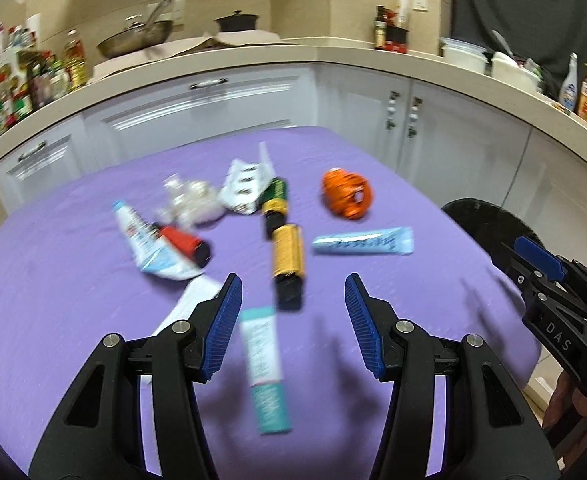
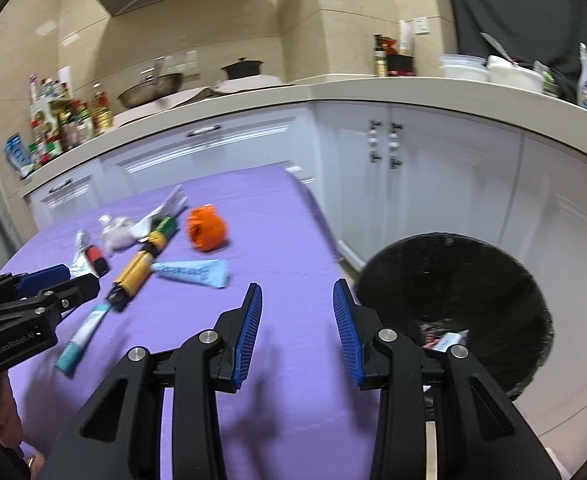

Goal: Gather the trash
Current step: 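Grasp the teal-capped toothpaste tube with the left tool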

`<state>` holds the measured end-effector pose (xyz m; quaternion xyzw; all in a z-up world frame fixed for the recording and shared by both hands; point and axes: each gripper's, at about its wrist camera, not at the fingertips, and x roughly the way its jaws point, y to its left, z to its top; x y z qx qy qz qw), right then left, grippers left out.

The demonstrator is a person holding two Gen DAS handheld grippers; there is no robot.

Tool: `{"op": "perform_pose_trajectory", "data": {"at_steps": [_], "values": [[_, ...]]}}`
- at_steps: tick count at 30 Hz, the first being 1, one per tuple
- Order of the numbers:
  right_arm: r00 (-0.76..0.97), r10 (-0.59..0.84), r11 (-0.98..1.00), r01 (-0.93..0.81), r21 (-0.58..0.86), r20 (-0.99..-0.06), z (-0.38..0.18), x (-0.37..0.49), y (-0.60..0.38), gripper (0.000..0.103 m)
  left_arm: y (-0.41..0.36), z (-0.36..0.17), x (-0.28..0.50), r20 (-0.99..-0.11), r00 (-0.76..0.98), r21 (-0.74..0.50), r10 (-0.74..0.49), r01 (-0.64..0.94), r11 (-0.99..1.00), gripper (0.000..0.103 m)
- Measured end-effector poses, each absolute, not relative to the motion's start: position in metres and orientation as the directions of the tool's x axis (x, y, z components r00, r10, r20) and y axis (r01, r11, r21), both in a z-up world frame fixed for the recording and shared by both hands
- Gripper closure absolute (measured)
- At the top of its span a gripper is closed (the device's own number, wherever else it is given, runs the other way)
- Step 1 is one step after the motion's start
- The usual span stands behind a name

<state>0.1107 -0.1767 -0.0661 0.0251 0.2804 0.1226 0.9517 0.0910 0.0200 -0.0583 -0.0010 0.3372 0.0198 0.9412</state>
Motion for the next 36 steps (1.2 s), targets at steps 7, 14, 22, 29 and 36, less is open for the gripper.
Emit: {"op": "perform_pose_trajectory", "data": {"at_steps": [7,14,22,29,36], "values": [[0.793,0.285,0.957,-0.271,0.106,-0.538,-0.069,0.1,-0.152,0.065,0.04,-0.07,0.07,-0.649,0.759,-0.004,0.051,-0.071,0.997,0.051],[0.787,0.294,0.952,-0.289,0.096,-0.542,-0.069,0.094,-0.142,0.065,0.041,-0.084,0.065,-0.666,0.745,-0.009,0.046,-0.069,0.998,0.051],[0.784,0.298,0.95,-0.299,0.089,-0.545,-0.069,0.093,-0.136,0.065,0.04,-0.099,0.066,-0.686,0.727,-0.014,0.033,-0.059,0.998,0.057],[0.778,0.31,0.945,-0.315,0.087,-0.547,-0.069,0.093,-0.129,0.065,0.037,-0.1,0.064,-0.679,0.734,-0.006,0.015,-0.026,1.0,0.088],[0.771,0.333,0.934,-0.347,0.08,-0.543,-0.067,0.094,-0.112,0.065,0.044,-0.084,0.055,-0.641,0.767,0.005,0.033,-0.039,0.999,0.089]]}}
